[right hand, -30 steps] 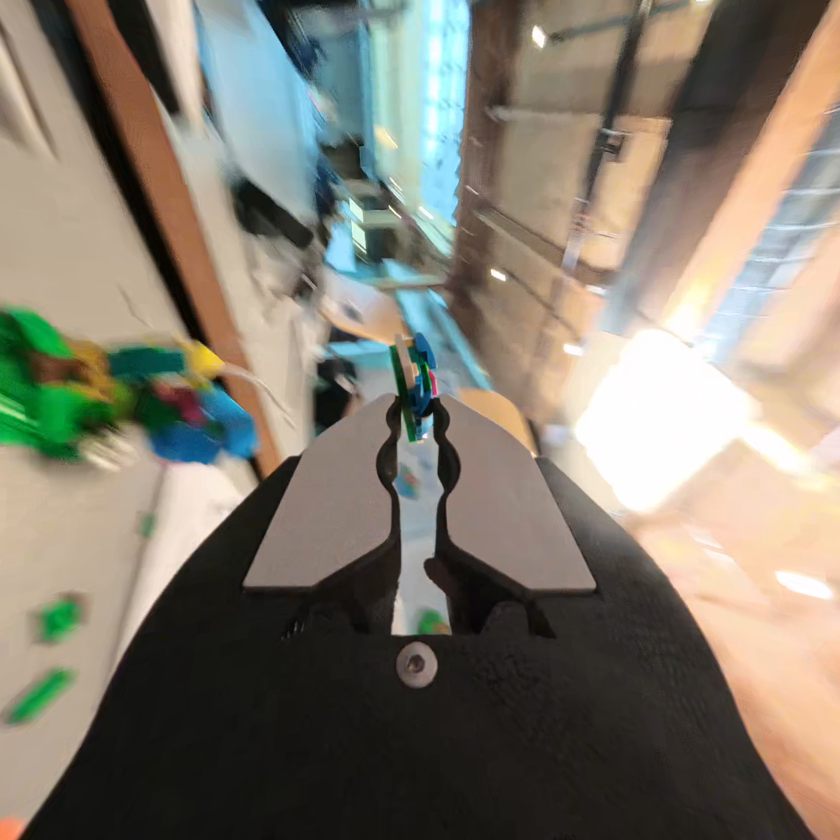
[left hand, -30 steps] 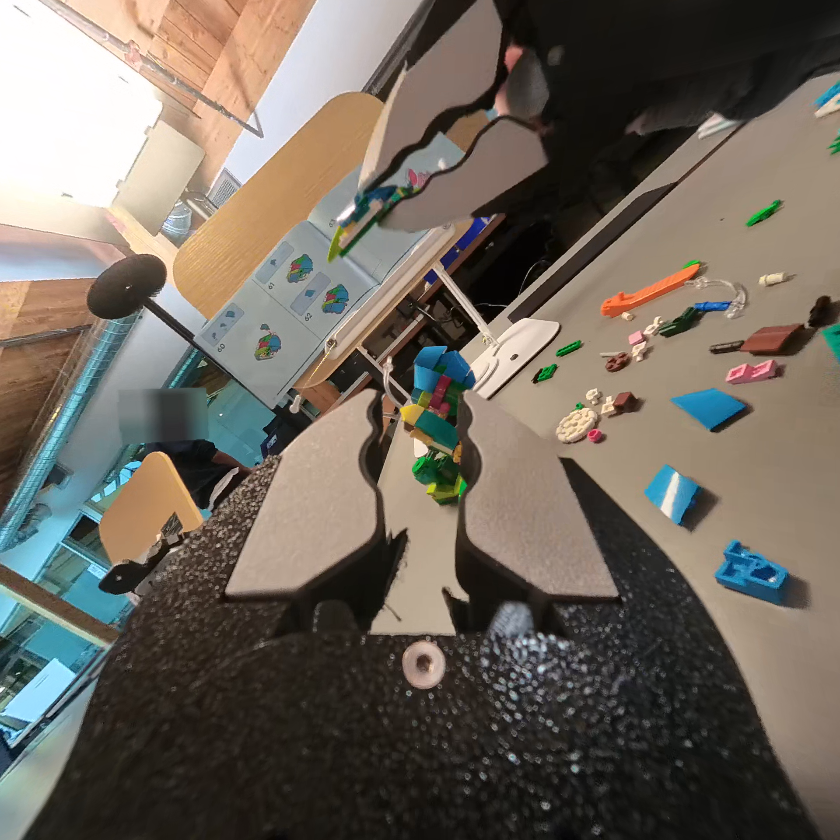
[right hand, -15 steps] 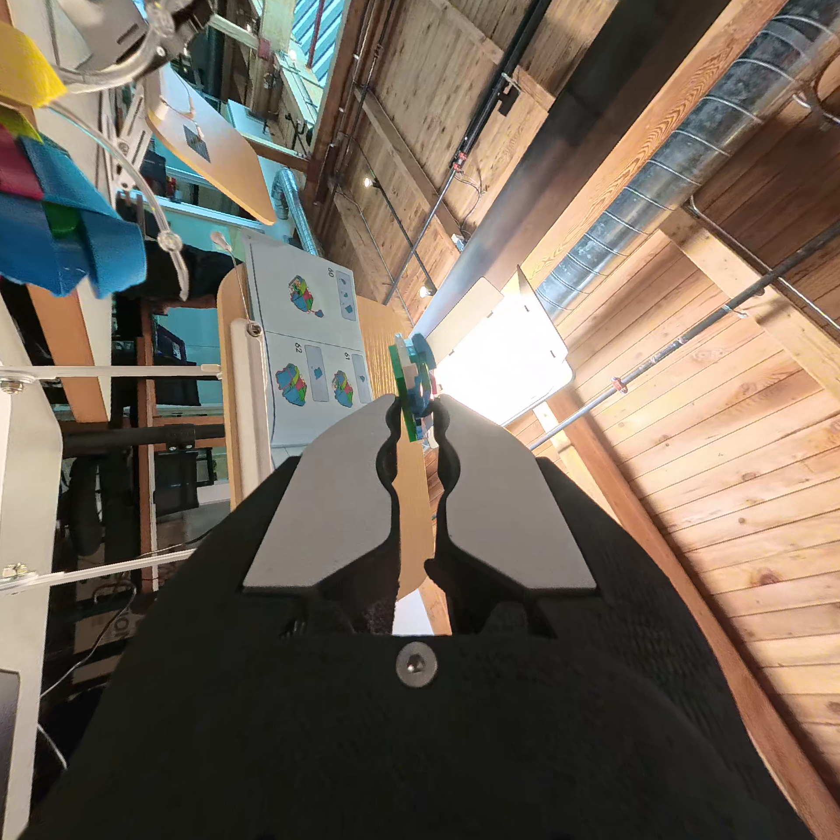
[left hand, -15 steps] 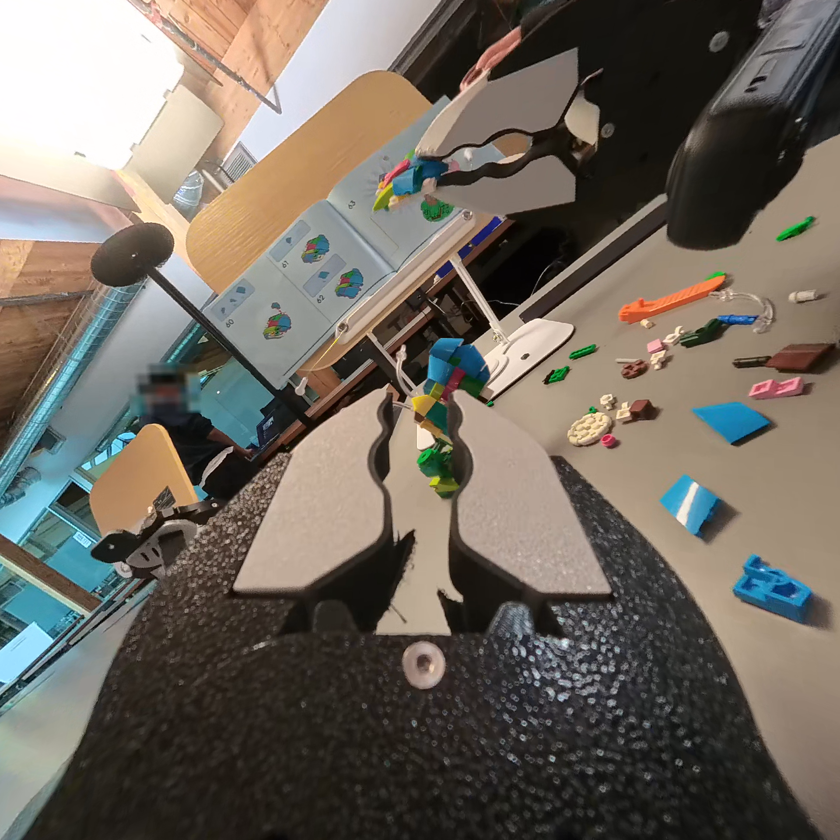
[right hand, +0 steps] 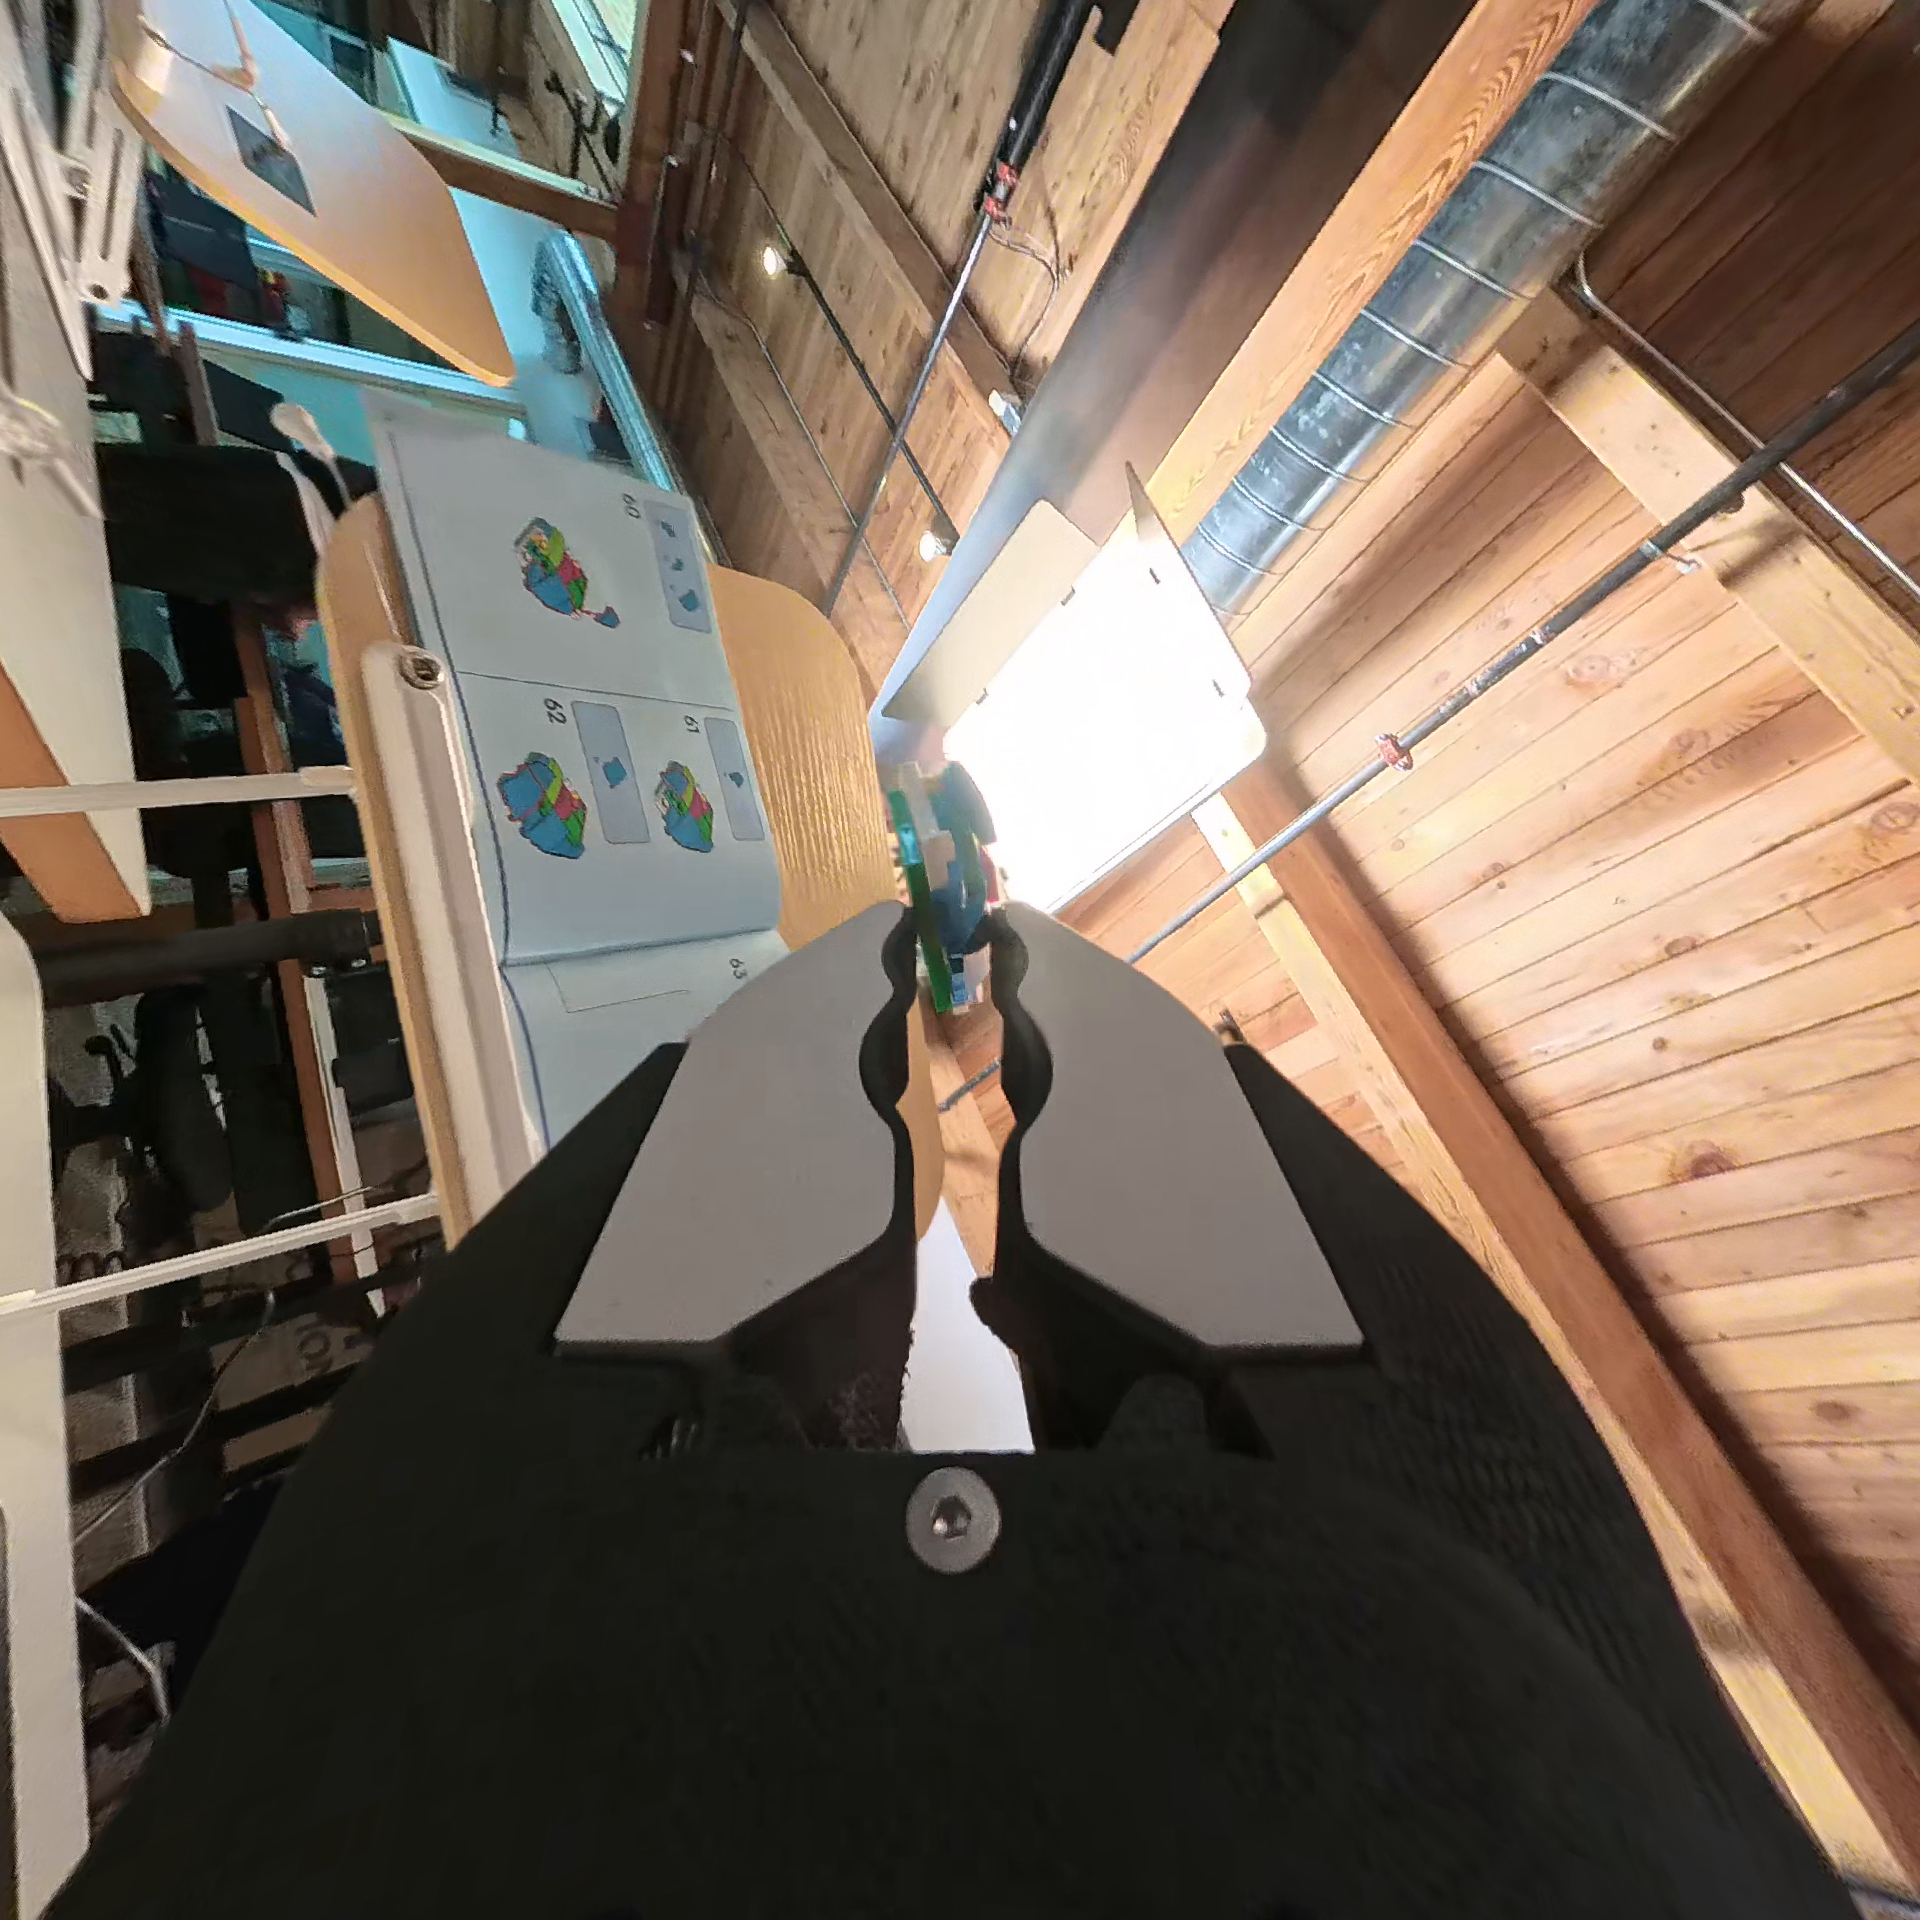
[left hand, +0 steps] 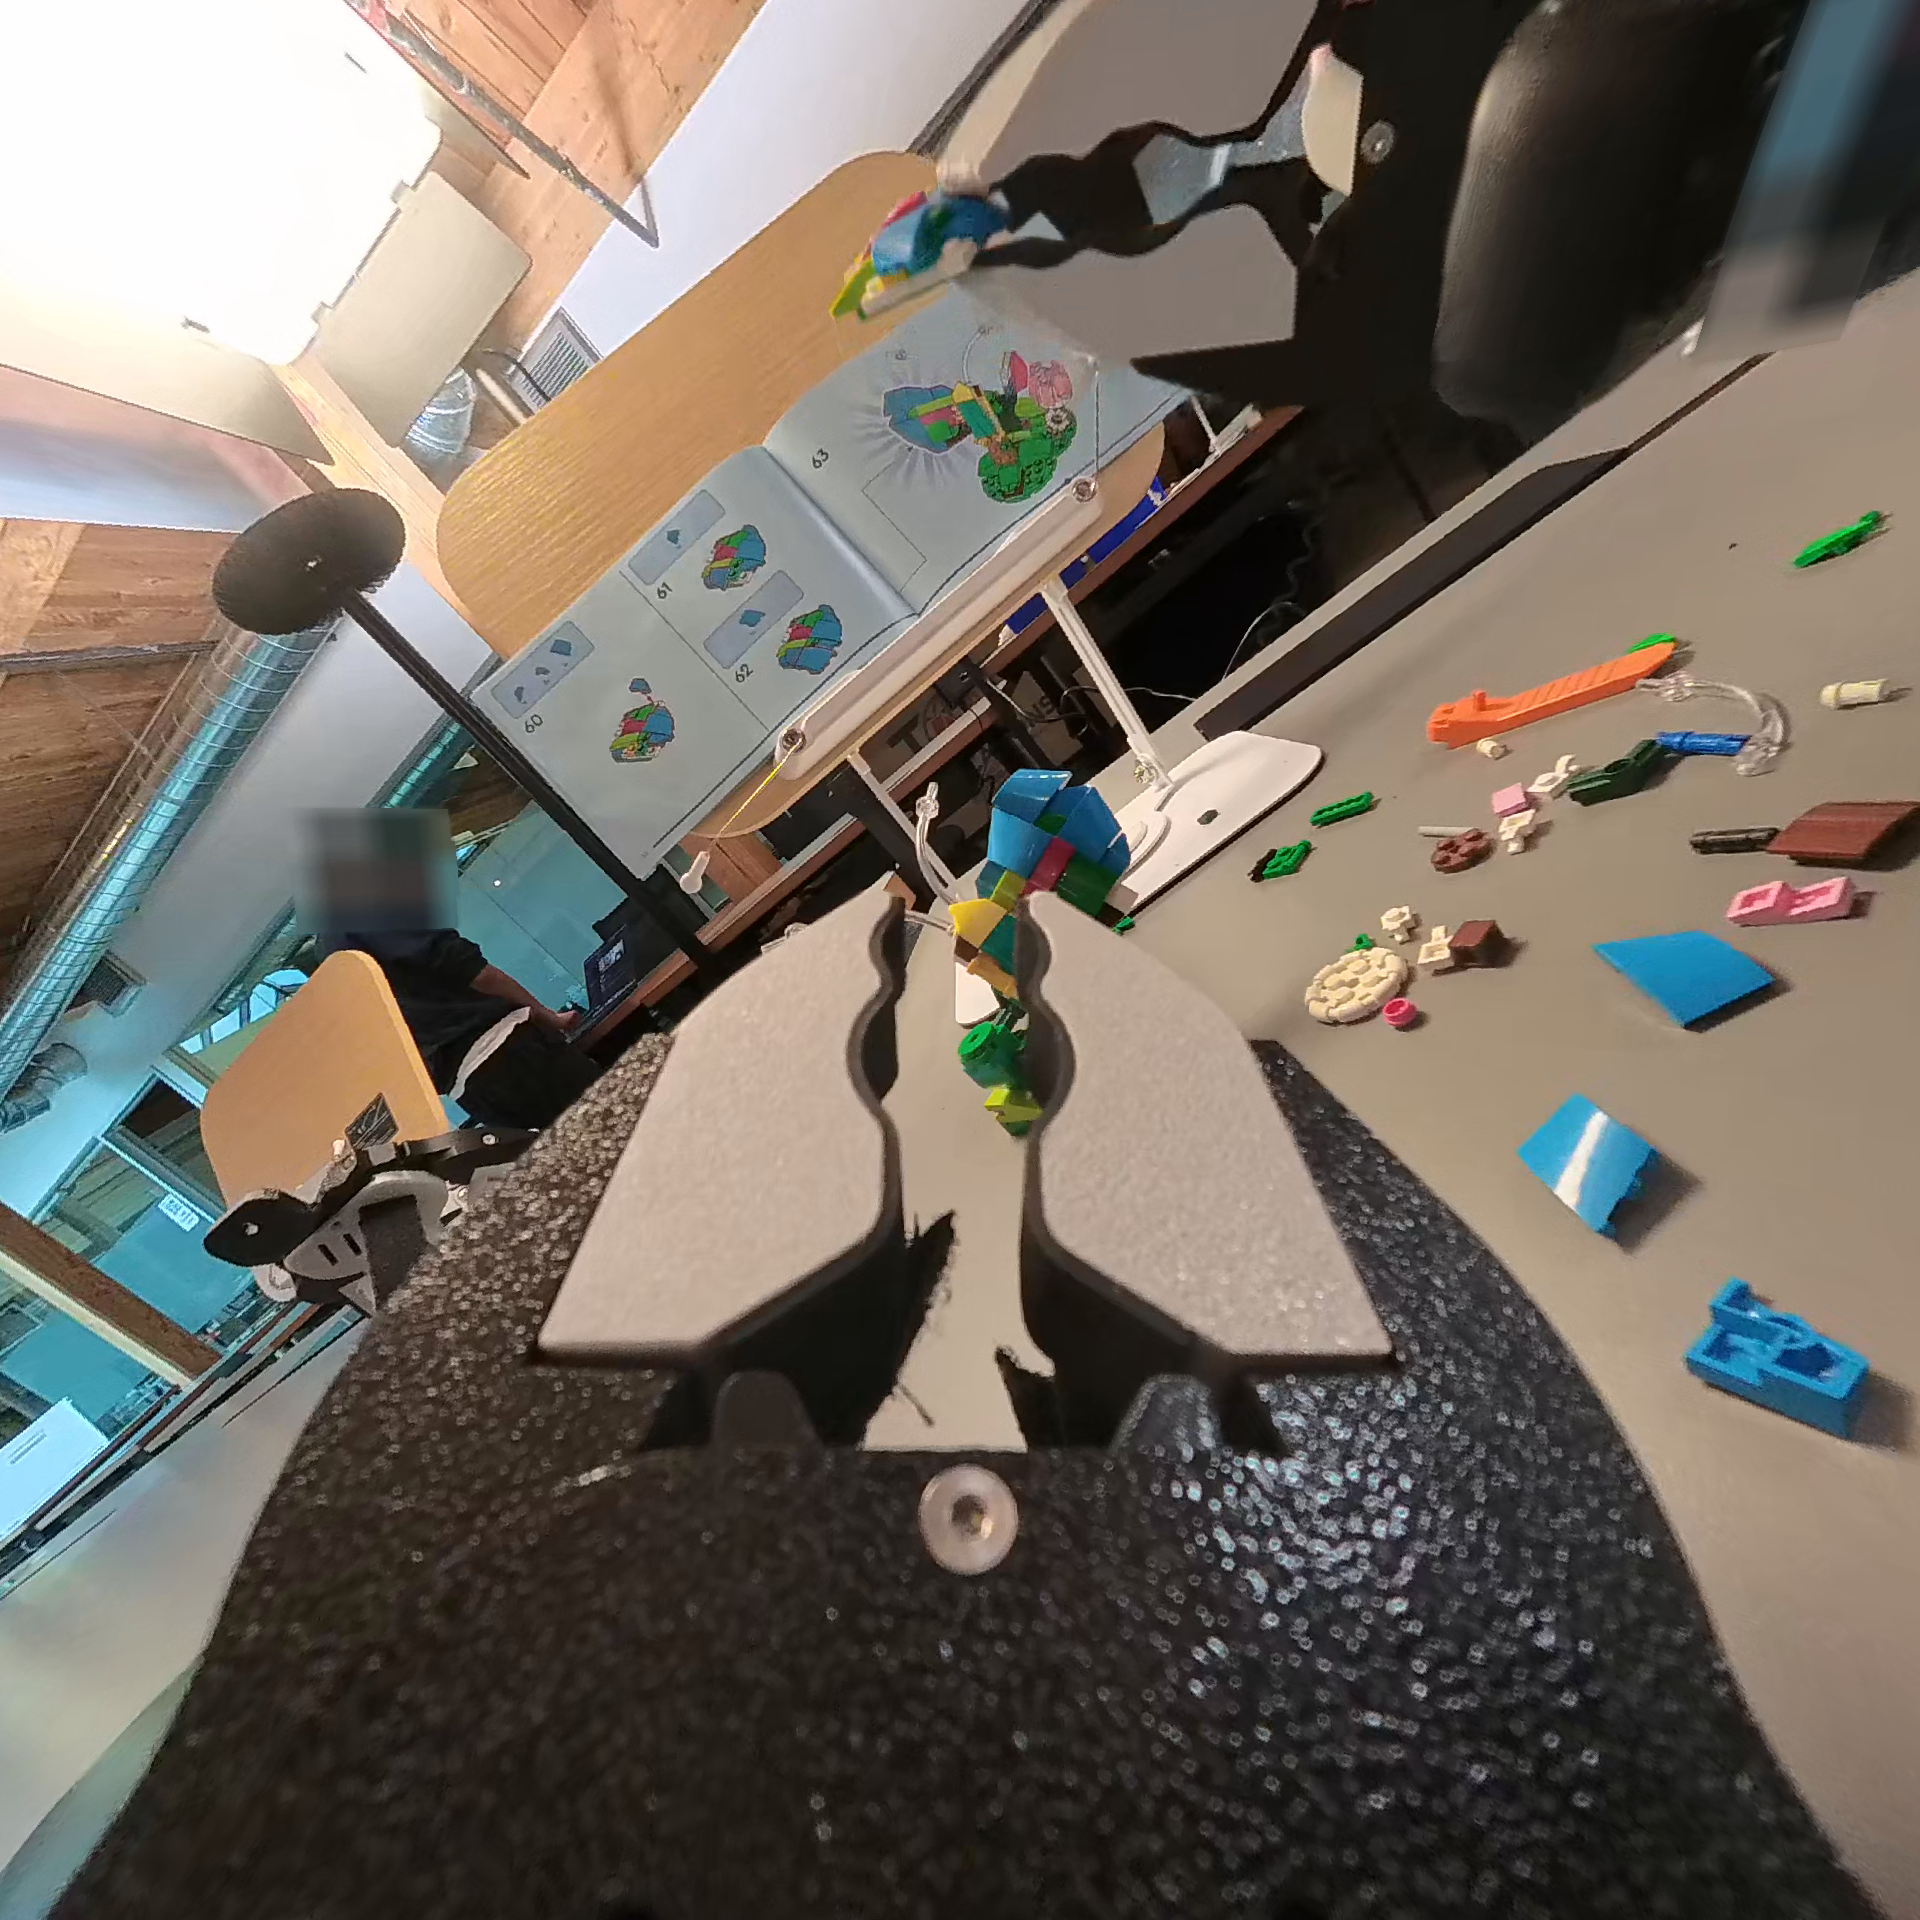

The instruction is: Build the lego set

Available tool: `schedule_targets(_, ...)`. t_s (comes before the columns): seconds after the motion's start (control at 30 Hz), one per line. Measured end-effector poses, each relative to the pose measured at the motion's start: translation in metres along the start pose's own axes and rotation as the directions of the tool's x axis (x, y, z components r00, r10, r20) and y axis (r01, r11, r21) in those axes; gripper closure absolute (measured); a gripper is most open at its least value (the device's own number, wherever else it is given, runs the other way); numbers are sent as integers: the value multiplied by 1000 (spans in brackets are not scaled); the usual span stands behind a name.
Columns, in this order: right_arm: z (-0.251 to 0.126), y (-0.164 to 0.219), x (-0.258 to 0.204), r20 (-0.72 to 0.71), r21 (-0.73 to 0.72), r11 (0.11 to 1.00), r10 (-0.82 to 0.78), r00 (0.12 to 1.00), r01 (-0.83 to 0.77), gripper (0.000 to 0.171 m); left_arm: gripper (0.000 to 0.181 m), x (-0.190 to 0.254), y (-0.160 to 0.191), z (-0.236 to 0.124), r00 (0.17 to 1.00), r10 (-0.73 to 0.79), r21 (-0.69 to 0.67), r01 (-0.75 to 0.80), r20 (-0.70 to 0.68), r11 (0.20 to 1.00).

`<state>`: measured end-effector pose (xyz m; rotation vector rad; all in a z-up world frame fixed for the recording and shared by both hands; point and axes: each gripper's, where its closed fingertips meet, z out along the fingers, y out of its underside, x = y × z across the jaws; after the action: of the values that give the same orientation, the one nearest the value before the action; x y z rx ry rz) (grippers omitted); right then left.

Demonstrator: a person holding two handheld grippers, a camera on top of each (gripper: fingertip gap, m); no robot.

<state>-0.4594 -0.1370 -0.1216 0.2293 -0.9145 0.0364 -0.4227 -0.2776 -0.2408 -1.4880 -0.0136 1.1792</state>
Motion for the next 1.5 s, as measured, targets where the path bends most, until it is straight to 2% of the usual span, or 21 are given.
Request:
schedule_targets(0.47, 0, 6, 34, -140, -55, 998, -25, 990, 18, 160, 164, 1, 0, 0, 1000, 4, -1, -4, -3, 1000)
schedule_targets(1.5, -2, -1, 47, -168, -29, 999, -34, 985, 29, 160, 165, 2, 1, 1, 1000, 12, -4, -12, -10, 1000)
